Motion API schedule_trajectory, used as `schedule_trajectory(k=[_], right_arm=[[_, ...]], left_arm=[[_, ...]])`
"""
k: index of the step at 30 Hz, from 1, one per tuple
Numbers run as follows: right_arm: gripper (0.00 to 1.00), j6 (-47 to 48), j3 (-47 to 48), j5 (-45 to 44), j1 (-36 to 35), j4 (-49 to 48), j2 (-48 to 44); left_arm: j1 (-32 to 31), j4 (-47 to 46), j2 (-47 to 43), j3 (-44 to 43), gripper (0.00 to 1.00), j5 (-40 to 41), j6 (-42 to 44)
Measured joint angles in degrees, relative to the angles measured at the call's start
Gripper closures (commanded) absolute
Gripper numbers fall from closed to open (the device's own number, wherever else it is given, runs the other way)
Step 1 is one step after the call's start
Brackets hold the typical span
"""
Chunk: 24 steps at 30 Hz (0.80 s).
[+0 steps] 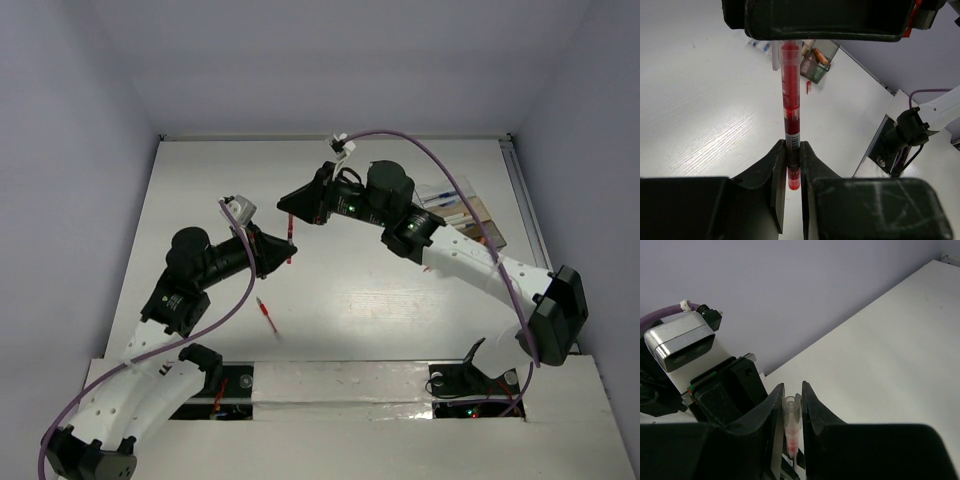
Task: Sort the stationery into containers
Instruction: Close the pen cap on the pen.
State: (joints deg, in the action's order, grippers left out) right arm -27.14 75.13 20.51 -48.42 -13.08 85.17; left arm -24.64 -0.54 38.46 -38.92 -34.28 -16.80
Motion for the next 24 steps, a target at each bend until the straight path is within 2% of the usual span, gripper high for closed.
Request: schedule_trajectory(k=[6, 16, 23, 24], right_arm=[[1.0, -3.3, -5.5, 0.6, 0.0, -5.6, -0.4], [1.0, -7.5, -15.5, -7.0, -1.5, -16.6, -2.1], [1.0, -8.9, -17.0, -8.9, -1.7, -18.3, -2.5], [0.97, -8.9, -17.0, -9.2, -1.8, -18.3, -2.5]], left_arm=[[0.0, 3.1, 0.9, -0.7, 1.0, 1.0, -0.1], [-0.5, 12.0, 5.4, -5.4, 1.0, 1.0, -0.2], [-0.5, 12.5, 5.7, -5.6, 1.0, 0.8, -0.7], [-0.5, 12.5, 5.7, -5.6, 1.0, 0.7, -0.9]])
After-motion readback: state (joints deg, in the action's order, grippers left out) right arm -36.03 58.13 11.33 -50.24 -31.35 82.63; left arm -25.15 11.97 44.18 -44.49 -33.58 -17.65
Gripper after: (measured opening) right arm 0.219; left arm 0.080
